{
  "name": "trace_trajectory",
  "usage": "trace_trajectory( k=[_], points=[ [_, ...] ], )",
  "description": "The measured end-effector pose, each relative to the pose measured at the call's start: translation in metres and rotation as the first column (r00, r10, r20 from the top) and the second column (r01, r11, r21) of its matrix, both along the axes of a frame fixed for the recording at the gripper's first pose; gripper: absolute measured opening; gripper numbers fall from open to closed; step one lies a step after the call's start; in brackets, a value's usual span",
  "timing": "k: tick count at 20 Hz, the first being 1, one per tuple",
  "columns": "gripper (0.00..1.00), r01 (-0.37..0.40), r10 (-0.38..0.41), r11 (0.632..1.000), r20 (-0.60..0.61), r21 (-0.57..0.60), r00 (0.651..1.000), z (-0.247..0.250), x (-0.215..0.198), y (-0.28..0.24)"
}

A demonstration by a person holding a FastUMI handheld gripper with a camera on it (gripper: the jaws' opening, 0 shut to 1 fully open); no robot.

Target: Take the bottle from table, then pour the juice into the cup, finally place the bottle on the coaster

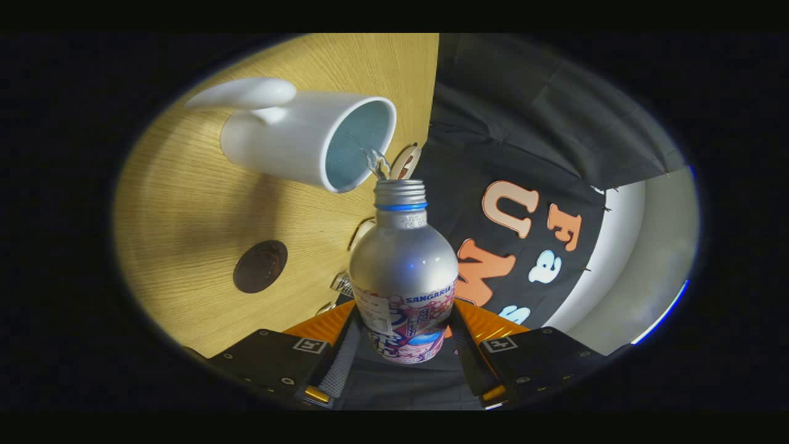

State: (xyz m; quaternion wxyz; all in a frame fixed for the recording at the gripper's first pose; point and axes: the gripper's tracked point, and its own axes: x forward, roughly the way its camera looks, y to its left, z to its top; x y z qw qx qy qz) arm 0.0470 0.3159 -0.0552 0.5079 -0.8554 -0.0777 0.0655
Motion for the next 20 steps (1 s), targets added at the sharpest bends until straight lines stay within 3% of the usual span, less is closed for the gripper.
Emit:
trace_trajectory(
  k=[20],
  points=[
    [0.75, 0.001, 0.002, 0.991, 0.023, -0.13, 1.0, 0.0095, -0.0047, 0.0063]
  ],
)
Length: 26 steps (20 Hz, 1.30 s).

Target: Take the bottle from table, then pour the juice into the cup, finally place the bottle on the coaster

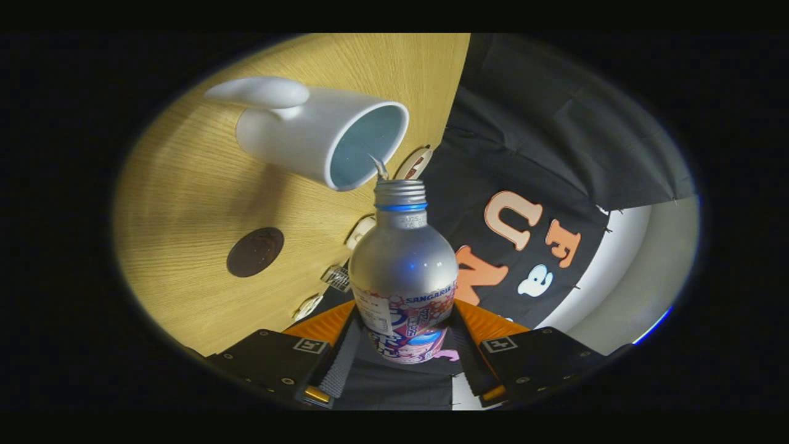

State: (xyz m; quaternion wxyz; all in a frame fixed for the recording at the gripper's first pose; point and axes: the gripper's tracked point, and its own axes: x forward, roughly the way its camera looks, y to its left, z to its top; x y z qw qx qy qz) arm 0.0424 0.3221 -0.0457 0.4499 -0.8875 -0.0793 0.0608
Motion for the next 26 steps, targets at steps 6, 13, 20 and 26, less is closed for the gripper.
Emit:
trace_trajectory(
  k=[6, 13, 20, 26],
  points=[
    [0.75, -0.004, 0.004, 0.999, 0.003, -0.034, 1.0, 0.0022, 0.0003, 0.003],
    [0.75, -0.004, 0.005, 0.998, 0.006, -0.067, 1.0, 0.0036, 0.0032, 0.0037],
    [0.75, 0.003, -0.003, 0.998, -0.006, -0.056, 1.0, 0.0012, 0.0035, 0.0031],
    [0.76, 0.009, -0.008, 1.0, -0.029, 0.025, 1.0, -0.004, 0.0045, -0.0003]
  ],
)
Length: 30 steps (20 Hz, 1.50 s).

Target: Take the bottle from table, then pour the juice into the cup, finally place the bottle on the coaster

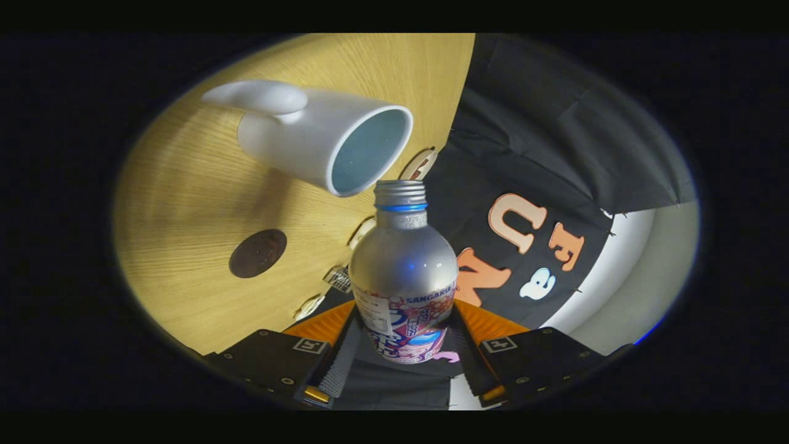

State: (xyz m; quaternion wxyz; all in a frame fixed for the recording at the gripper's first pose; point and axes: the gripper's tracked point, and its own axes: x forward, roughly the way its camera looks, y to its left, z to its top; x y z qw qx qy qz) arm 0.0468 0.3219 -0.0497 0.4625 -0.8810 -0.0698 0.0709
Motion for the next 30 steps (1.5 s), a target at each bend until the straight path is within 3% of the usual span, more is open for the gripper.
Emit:
trace_trajectory(
  k=[3, 6, 9, 12, 15, 21, 24, 30],
  points=[
    [0.75, 0.038, -0.036, 0.992, -0.02, 0.117, 0.999, -0.002, 0.003, -0.008],
    [0.76, 0.066, -0.049, 0.953, -0.064, 0.297, 0.997, 0.0, 0.004, -0.013],
    [0.76, 0.093, -0.045, 0.889, -0.119, 0.448, 0.992, 0.003, -0.001, -0.014],
    [0.76, 0.136, -0.02, 0.787, -0.195, 0.601, 0.981, 0.006, -0.004, -0.015],
    [0.76, 0.212, -0.008, 0.646, -0.272, 0.733, 0.962, 0.007, -0.002, -0.026],
    [0.76, 0.354, 0.038, 0.287, -0.38, 0.89, 0.924, -0.004, 0.017, -0.053],
    [0.76, 0.437, 0.122, 0.095, -0.446, 0.895, 0.887, -0.02, 0.021, -0.055],
    [0.76, 0.55, 0.26, -0.185, -0.499, 0.814, 0.827, -0.045, 0.036, -0.06]
  ],
)
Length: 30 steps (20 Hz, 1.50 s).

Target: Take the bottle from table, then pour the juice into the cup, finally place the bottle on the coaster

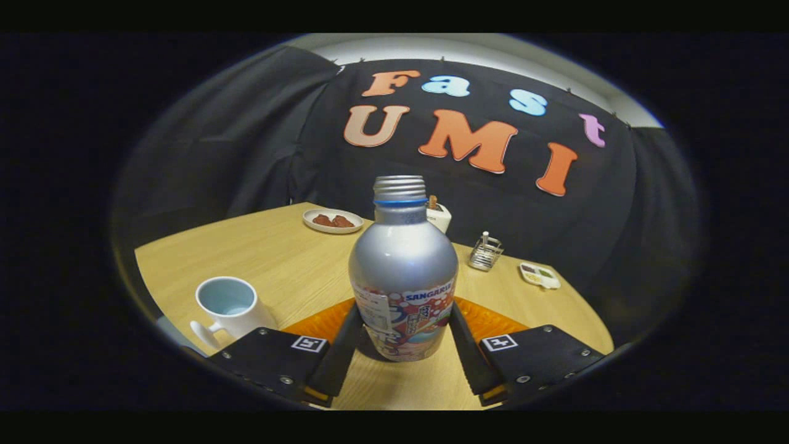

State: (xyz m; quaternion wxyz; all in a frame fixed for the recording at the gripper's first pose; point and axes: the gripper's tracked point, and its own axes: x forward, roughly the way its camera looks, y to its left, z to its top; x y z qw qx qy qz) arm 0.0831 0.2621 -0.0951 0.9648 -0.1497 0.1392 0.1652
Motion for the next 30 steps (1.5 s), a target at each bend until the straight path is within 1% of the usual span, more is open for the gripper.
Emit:
trace_trajectory(
  k=[4, 6, 9, 14, 22, 26, 28, 30],
  points=[
    [0.76, 0.002, 0.012, 0.987, -0.082, 0.16, 0.997, -0.025, 0.012, 0.004],
    [0.76, 0.015, 0.002, 0.979, -0.081, 0.203, 0.997, -0.029, 0.021, -0.001],
    [0.77, 0.014, 0.011, 0.97, -0.1, 0.242, 0.995, -0.039, 0.025, -0.001],
    [0.77, 0.02, 0.006, 0.974, -0.114, 0.228, 0.993, -0.056, 0.04, -0.004],
    [0.77, 0.013, 0.012, 0.972, -0.104, 0.236, 0.994, -0.058, 0.036, -0.007],
    [0.8, 0.008, 0.013, 0.977, -0.093, 0.215, 0.996, -0.057, 0.034, -0.006],
    [0.84, 0.003, 0.015, 0.978, -0.085, 0.21, 0.996, -0.053, 0.029, -0.005],
    [0.94, 0.0, 0.015, 0.977, -0.069, 0.213, 0.998, -0.046, 0.025, -0.006]
  ],
)
